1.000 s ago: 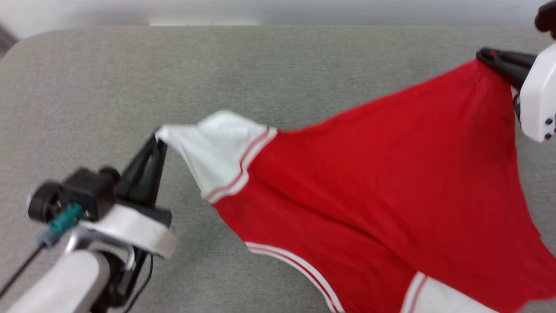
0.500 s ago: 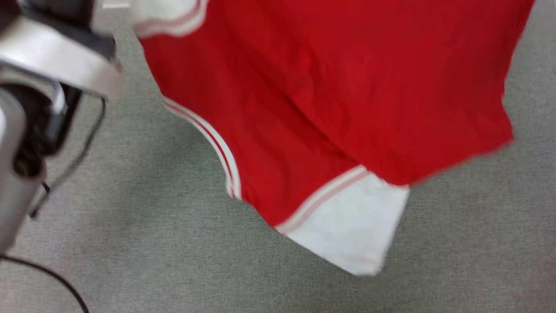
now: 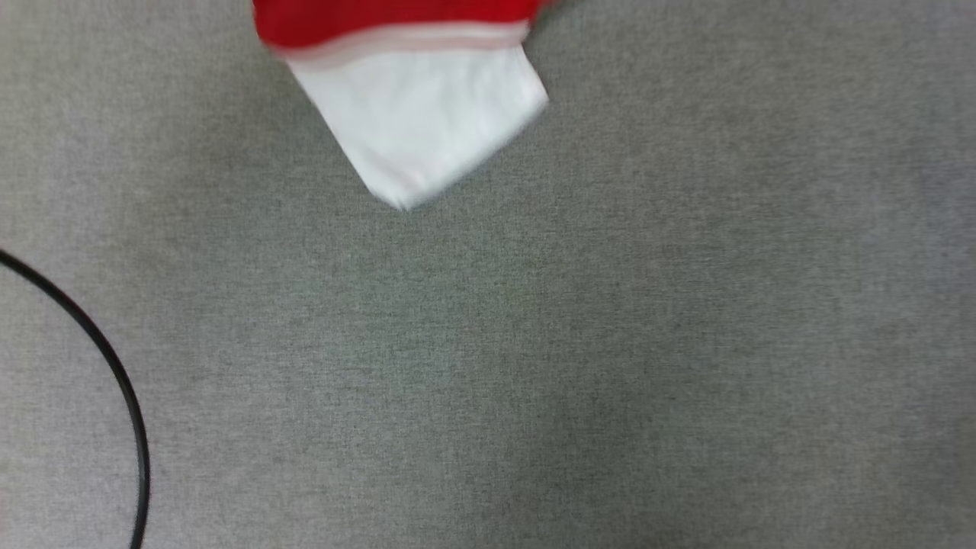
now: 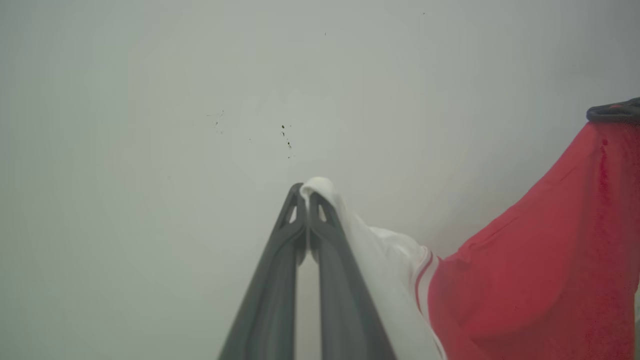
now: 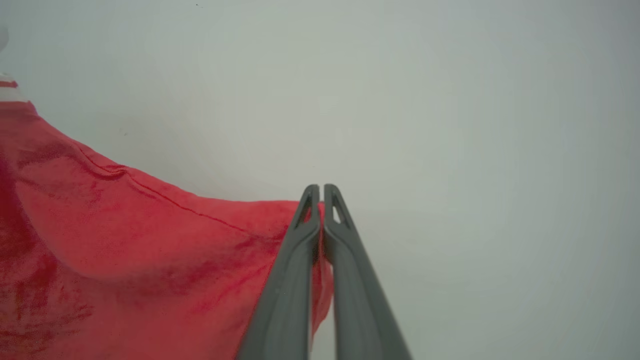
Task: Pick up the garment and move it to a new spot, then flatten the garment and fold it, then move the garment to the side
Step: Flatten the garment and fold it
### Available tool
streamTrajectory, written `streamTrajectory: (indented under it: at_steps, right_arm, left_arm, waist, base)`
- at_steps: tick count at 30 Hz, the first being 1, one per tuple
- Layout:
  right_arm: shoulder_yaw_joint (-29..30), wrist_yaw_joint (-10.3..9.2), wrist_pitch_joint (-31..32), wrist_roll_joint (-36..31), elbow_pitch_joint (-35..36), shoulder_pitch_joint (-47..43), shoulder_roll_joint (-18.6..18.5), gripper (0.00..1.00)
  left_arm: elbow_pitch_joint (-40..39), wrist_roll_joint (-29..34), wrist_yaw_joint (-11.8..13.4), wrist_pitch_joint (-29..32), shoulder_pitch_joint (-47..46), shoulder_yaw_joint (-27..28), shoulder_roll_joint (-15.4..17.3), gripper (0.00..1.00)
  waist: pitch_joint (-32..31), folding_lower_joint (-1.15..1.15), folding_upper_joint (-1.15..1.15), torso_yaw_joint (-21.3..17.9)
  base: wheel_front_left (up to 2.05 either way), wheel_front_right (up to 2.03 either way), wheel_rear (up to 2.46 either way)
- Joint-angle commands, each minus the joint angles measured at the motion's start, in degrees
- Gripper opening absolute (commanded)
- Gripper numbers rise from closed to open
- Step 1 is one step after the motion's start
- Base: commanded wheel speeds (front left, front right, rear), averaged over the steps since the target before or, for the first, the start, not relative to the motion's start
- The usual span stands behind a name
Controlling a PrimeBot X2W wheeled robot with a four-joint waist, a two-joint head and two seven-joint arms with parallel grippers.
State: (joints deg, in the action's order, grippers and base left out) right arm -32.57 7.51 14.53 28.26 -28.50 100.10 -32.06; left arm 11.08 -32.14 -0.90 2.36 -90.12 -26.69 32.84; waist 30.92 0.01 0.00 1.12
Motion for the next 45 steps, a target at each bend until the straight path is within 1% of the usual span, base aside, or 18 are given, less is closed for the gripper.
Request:
streamTrajectory:
  at_steps: [1, 4, 6, 8, 11, 14, 16, 21, 25, 29, 32, 34, 40, 43, 45]
  right_arm:
    - [-0.08, -0.04, -0.38, -0.67, -0.73, 1.94, 0.47, 0.00]
    - [-0.43, -0.04, -1.08, -2.14, -3.13, 6.70, 0.95, 0.00]
    - [-0.64, -0.04, -1.97, -3.13, -4.84, 9.29, 1.35, 0.00]
    - [-0.69, -0.04, -2.84, -3.16, -7.07, 11.53, 2.41, 0.00]
    - [-1.31, -0.04, -4.88, -3.20, -10.06, 12.85, 3.16, 0.00]
    - [-2.89, -0.04, -6.48, -2.46, -12.35, 11.94, 3.95, 0.00]
    - [-4.22, -0.04, -7.49, -1.65, -13.42, 9.82, 4.32, 0.00]
    - [-7.64, -0.04, -10.12, 1.63, -15.43, 4.06, 5.46, 0.00]
    - [-11.05, -0.04, -12.50, 4.11, -17.24, -2.66, 6.86, 0.00]
    - [-14.46, -0.04, -14.72, 7.32, -18.41, -9.88, 7.71, 0.00]
    - [-16.70, -0.04, -16.42, 9.91, -18.56, -15.62, 8.08, 0.00]
    - [-18.74, -0.04, -17.00, 11.14, -18.30, -19.49, 7.67, 0.00]
    - [-24.16, -0.04, -18.83, 15.25, -16.69, -30.69, 5.16, 0.00]
    - [-26.16, -0.04, -19.43, 18.28, -15.00, -36.31, 3.06, 0.00]
    - [-27.52, -0.04, -19.53, 19.84, -13.31, -39.67, 1.46, 0.00]
  left_arm:
    - [1.16, 0.40, -0.46, -0.16, -2.23, 0.20, -0.52, 0.00]
    - [5.98, 1.06, -2.07, -0.82, -8.87, -0.17, -2.08, 0.00]
    - [8.89, 1.63, -2.68, -1.69, -12.63, -0.40, -2.83, 0.00]
    - [11.42, 1.86, -3.23, -2.73, -15.21, -0.63, -3.78, 0.00]
    - [14.67, 2.33, -4.18, -4.10, -17.67, -1.40, -4.37, 0.00]
    - [17.42, 2.05, -4.78, -5.17, -17.63, -2.16, -4.57, 0.00]
    - [18.90, 1.72, -5.12, -5.79, -16.46, -2.81, -4.42, 0.00]
    - [21.39, 0.53, -6.01, -7.51, -11.11, -5.02, -3.79, 0.00]
    - [22.29, -1.11, -6.13, -9.71, -3.34, -6.28, -2.95, 0.00]
    - [21.45, -3.17, -6.11, -11.43, 7.11, -7.39, -1.77, 0.00]
    - [19.93, -5.06, -5.35, -12.41, 15.93, -7.44, -0.46, 0.00]
    - [18.20, -6.02, -4.53, -13.00, 21.87, -7.61, 0.40, 0.00]
    - [10.46, -8.79, -0.06, -14.08, 40.86, -8.92, 2.41, 0.00]
    - [4.73, -9.71, 2.98, -13.62, 51.06, -10.47, 3.50, 0.00]
    - [0.83, -10.60, 5.43, -13.36, 57.30, -10.96, 4.48, 0.00]
  waist:
    - [1.84, -0.01, 0.00, 0.65]
    - [3.63, -0.01, 0.00, 1.16]
    - [4.48, -0.01, 0.00, 1.40]
    - [5.08, -0.01, 0.00, 1.62]
    - [5.66, -0.01, 0.00, 1.67]
    - [5.86, -0.01, 0.00, 1.65]
    - [5.84, -0.01, 0.00, 1.38]
    - [4.95, -0.01, 0.00, 0.68]
    - [2.75, -0.01, 0.00, 0.18]
    - [-0.33, -0.01, 0.00, -0.18]
    - [-2.86, -0.01, 0.00, -0.52]
    - [-4.54, -0.01, 0.00, -0.73]
    - [-9.95, -0.01, 0.00, -0.75]
    - [-12.92, -0.01, 0.00, -0.75]
    - [-14.59, -0.01, 0.00, -0.86]
  base:
    - [0.00, 0.00, 0.00]
    - [0.00, 0.00, 0.00]
    - [0.00, 0.00, 0.00]
    - [0.00, 0.00, 0.00]
    - [0.00, 0.00, 0.00]
    - [0.00, 0.00, 0.00]
    - [0.00, 0.00, 0.00]
    - [0.00, 0.00, 0.00]
    - [0.00, 0.00, 0.00]
    - [0.00, 0.00, 0.00]
    - [0.00, 0.00, 0.00]
    - [0.00, 0.00, 0.00]
    - [0.00, 0.00, 0.00]
    - [0.00, 0.00, 0.00]
    - [0.00, 0.00, 0.00]
